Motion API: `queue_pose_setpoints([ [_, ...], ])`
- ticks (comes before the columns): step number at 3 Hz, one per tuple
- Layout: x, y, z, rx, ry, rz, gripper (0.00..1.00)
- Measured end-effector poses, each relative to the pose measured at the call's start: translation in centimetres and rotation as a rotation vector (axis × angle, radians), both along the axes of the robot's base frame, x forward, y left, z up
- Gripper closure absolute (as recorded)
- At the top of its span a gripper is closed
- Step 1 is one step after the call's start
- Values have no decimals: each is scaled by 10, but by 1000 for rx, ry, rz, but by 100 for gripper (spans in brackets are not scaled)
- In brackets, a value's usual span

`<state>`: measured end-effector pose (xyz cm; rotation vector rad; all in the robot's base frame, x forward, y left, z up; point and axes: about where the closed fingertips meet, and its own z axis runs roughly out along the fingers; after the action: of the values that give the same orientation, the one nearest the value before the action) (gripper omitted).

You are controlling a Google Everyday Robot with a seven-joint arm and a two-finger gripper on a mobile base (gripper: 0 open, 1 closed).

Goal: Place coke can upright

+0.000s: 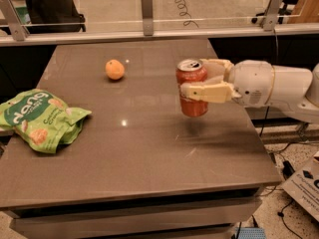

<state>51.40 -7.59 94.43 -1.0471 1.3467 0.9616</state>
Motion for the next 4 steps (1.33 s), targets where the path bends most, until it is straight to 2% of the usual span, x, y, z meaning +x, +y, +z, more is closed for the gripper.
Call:
queue_pose_setpoints([
  [1, -8, -7, -19, 42, -30, 15, 100],
  [3, -18, -21, -50, 74, -70, 37, 100],
  [4, -19, -24, -54, 78, -87, 52, 83],
])
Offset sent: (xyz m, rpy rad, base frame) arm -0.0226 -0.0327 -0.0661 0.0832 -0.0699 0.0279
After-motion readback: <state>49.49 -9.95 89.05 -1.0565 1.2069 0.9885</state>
